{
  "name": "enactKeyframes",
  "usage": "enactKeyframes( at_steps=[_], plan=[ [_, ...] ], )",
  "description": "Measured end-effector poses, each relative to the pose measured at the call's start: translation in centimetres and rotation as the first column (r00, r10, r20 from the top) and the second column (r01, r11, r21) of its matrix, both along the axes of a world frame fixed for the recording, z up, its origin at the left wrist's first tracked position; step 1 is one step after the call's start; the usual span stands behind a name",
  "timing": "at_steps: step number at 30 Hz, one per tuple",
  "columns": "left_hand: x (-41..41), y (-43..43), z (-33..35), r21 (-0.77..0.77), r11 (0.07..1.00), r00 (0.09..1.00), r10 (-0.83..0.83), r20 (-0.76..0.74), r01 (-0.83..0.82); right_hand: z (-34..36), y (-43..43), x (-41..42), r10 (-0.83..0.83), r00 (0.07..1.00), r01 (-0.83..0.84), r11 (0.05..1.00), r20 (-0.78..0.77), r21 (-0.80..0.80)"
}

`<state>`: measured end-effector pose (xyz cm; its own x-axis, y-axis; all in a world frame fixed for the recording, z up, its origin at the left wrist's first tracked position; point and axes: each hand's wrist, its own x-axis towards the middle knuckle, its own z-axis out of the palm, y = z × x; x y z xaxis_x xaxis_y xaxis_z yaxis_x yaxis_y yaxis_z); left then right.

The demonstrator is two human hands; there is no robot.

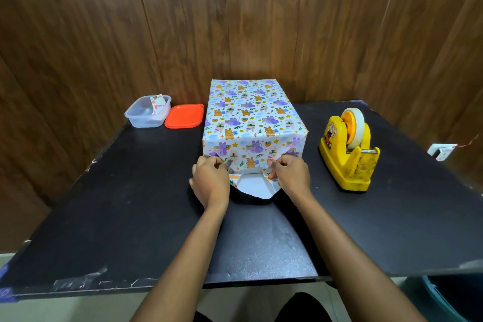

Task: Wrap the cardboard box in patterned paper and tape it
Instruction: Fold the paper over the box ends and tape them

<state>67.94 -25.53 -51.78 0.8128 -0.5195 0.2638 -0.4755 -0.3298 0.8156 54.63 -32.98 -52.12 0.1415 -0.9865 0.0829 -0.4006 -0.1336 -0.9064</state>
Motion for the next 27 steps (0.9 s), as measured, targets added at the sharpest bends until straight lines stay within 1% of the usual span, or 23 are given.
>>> enactKeyframes(
  at_steps=[2,3,4,5,6,8,10,11,12,13,15,19,21,25,27],
  plan=[
    [0.0,0.3,0.4,0.059,0.996,0.985,0.053,0.164,-0.064,0.1,-0.1,0.2,-0.001,1.0,0.001,1.0,-0.002,0.003],
    [0.3,0.3,0.4,0.062,0.992,0.953,0.088,0.289,-0.11,0.1,-0.2,0.3,-0.001,1.0,0.001,1.0,-0.004,0.007],
    [0.6,0.2,0.4,0.039,0.99,0.897,0.109,0.428,-0.139,0.2,-0.3,0.3,0.0,1.0,0.0,1.0,-0.007,0.009],
    [1.1,0.0,0.4,0.01,0.99,0.815,0.11,0.568,-0.141,0.2,-0.4,0.3,0.003,1.0,-0.003,1.0,-0.013,0.013],
    [1.7,-0.3,0.4,-0.011,0.993,0.714,0.091,0.694,-0.115,0.2,-0.5,0.3,0.005,1.0,-0.005,1.0,-0.019,0.014],
    [3.2,-1.1,1.0,0.019,0.999,0.486,-0.002,0.874,-0.031,0.3,-0.8,0.3,0.013,1.0,-0.013,1.0,-0.028,0.01],
    [4.3,-1.8,1.9,0.122,0.992,0.268,-0.126,0.955,0.03,0.4,-1.0,0.3,0.013,1.0,-0.013,1.0,-0.028,0.006],
    [4.7,-2.2,2.4,0.194,0.979,0.197,-0.202,0.959,0.059,0.4,-1.2,0.3,0.016,0.999,-0.016,1.0,-0.028,0.006],
    [4.9,-2.4,2.5,0.257,0.962,0.153,-0.268,0.951,0.09,0.3,-1.1,0.3,0.021,0.999,-0.021,1.0,-0.034,0.008],
    [5.2,-2.8,2.7,0.309,0.943,0.13,-0.324,0.937,0.12,0.4,-1.3,0.4,0.019,0.999,-0.019,1.0,-0.039,0.005],
    [5.1,-2.9,2.8,0.358,0.921,0.134,-0.378,0.916,0.155,0.1,-1.3,0.3,0.026,0.999,-0.026,1.0,-0.044,0.004],
    [5.1,-2.6,2.8,0.335,0.927,0.135,-0.359,0.924,0.17,0.0,-1.5,-0.5,0.071,0.997,-0.071,0.997,0.0,0.008],
    [5.2,-2.3,2.6,0.32,0.931,0.11,-0.341,0.934,0.174,0.1,-1.7,-0.9,0.107,0.994,-0.107,0.994,0.02,0.018],
    [5.1,-2.3,3.1,0.336,0.92,0.085,-0.358,0.93,0.201,-0.2,-2.3,-0.8,0.094,0.995,-0.094,0.996,-0.046,-0.003],
    [5.1,-2.4,3.4,0.349,0.916,0.082,-0.37,0.925,0.2,-0.3,-2.2,-0.5,0.08,0.987,-0.087,0.995,-0.136,-0.05]
  ],
)
